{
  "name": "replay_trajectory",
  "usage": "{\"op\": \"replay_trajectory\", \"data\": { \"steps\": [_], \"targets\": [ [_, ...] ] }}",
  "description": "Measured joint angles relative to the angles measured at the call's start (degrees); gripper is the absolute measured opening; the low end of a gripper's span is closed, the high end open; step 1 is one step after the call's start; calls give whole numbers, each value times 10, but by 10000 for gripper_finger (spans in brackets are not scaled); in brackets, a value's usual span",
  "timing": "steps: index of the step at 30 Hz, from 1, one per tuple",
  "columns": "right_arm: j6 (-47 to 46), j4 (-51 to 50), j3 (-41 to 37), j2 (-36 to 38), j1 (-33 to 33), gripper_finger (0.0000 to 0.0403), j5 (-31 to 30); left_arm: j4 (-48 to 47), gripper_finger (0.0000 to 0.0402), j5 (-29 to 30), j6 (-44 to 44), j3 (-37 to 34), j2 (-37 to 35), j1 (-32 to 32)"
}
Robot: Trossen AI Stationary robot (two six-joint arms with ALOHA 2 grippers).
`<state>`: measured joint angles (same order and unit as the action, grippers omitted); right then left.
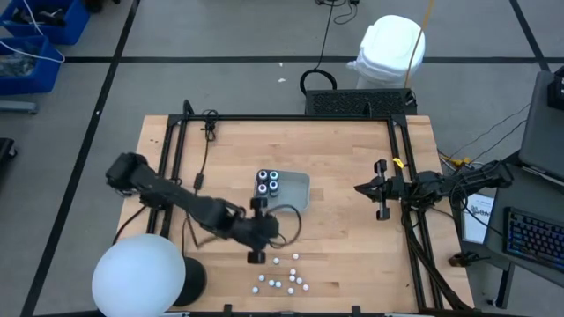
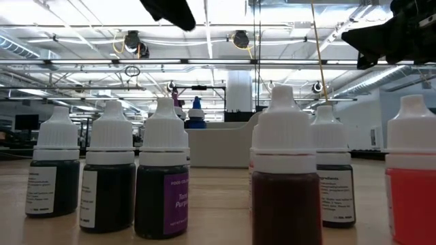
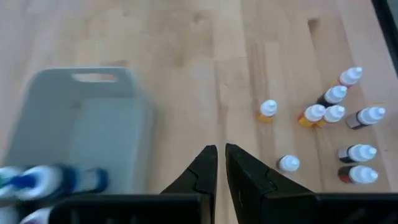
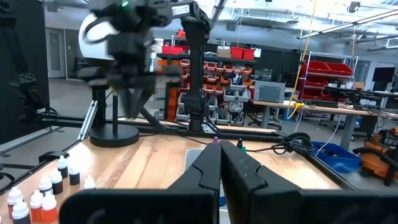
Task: Pick & Place food coloring
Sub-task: Put the small violet food coloring bottle into the gray bin
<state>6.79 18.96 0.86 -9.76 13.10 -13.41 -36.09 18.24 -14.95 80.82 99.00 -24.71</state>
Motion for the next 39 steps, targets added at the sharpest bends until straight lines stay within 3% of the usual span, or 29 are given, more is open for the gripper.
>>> {"op": "replay_trajectory", "data": {
  "steps": [9, 18, 23, 39],
  "targets": [
    [8, -2, 0, 0, 0, 1, 0, 45, 49, -43, -20, 4, 76, -16],
    [10, -1, 0, 0, 0, 1, 0, 78, 157, -96, -33, 4, 123, -25],
    [3, -4, 0, 0, 0, 1, 0, 77, 194, -123, -46, 4, 124, -24],
    [9, -4, 0, -1, 0, 1, 0, 77, 205, -125, -58, 4, 163, -28]
  ]
}}
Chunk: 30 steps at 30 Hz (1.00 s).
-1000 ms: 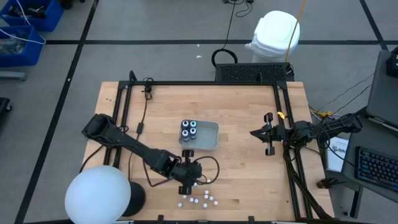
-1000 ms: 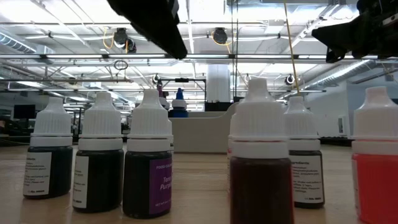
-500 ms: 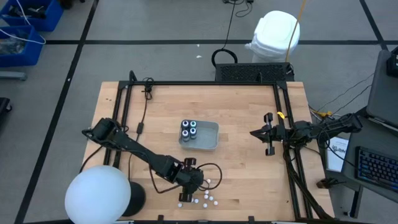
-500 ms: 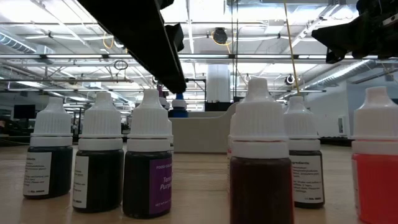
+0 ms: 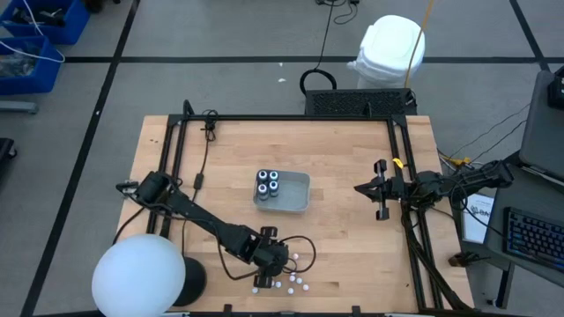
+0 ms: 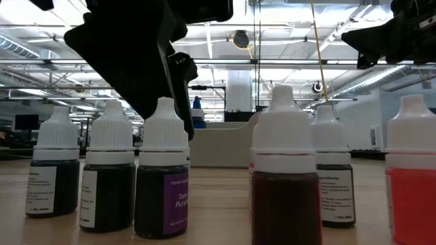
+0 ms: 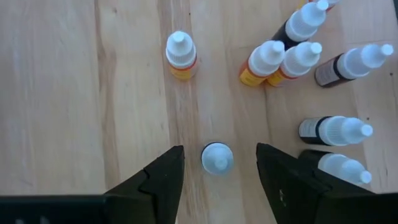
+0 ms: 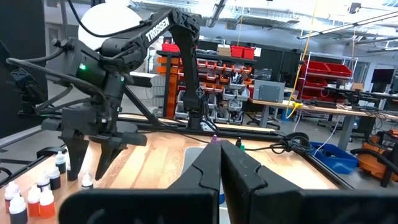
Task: Pick & Place food coloring
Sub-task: Put the small violet food coloring bottle into the gray bin
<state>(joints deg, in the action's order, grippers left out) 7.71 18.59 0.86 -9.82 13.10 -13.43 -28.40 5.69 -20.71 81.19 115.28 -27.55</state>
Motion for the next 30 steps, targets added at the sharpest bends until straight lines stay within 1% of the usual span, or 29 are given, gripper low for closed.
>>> {"op": "replay_trajectory", "data": {
  "steps": [27, 30],
  "targets": [
    [5, 0, 0, 0, 0, 0, 0, -1, 204, 8, 11, 0, 10, 6],
    [5, 0, 0, 0, 0, 0, 0, 0, 200, 8, 15, 0, 10, 6]
  ]
}}
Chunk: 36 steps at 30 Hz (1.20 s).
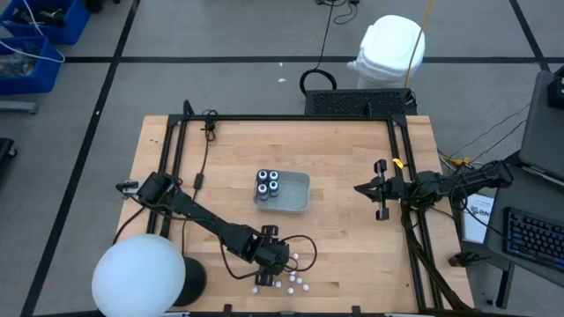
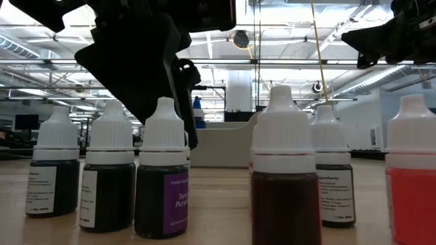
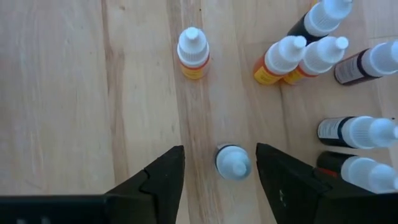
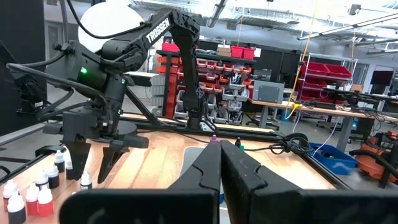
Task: Pick & Place food coloring
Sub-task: Put the small violet food coloring bottle into the gray bin
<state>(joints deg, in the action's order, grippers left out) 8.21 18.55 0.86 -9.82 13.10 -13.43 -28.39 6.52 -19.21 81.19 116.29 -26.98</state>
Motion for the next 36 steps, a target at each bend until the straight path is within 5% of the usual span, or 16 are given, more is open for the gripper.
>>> {"op": "replay_trajectory", "data": {
  "steps": [17, 26, 36],
  "targets": [
    [0, 0, 0, 0, 0, 0, 0, 0, 58, -5, 16, 0, 0, 0],
    [0, 0, 0, 0, 0, 0, 0, -17, 65, -6, 57, 16, -6, 1],
    [0, 0, 0, 0, 0, 0, 0, -166, 56, 74, 184, 191, -6, 28]
  ]
}}
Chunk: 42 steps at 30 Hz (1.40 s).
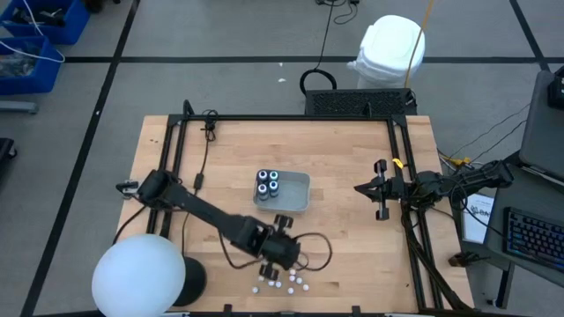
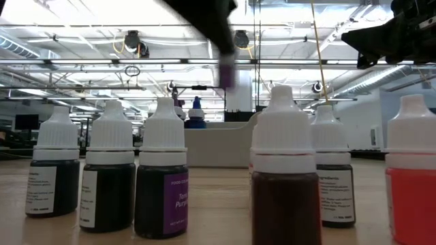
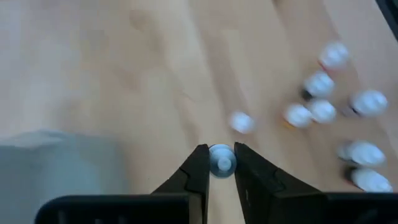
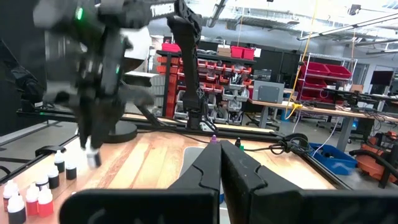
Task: Pick & Place food coloring
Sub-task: Put the small violet food coloring bottle into the gray bin
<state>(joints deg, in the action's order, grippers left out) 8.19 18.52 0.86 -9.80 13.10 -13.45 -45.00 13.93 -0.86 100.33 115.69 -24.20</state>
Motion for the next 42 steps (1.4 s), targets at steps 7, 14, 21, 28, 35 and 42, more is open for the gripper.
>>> {"op": "replay_trajectory", "data": {
  "steps": [7, 14, 21, 28, 35, 42],
  "targets": [
    [0, 0, 0, 0, 0, 0, 0, -56, 63, 50, 50, 106, -1, 72],
    [0, 0, 0, 0, 0, 0, 0, -64, 59, 20, 55, 87, -1, 180],
    [3, -2, 0, 0, 0, 0, 0, 8, 58, -45, 49, -1, 0, 243],
    [15, -1, 0, 0, 0, 0, -1, 85, 60, -78, 51, -45, 0, 256],
    [15, 1, 0, 0, 0, 0, -1, 94, 63, -75, 46, -52, 0, 262],
    [15, 0, 0, 0, 0, 0, -2, 119, 65, -75, 22, -51, 19, 265]
  ]
}}
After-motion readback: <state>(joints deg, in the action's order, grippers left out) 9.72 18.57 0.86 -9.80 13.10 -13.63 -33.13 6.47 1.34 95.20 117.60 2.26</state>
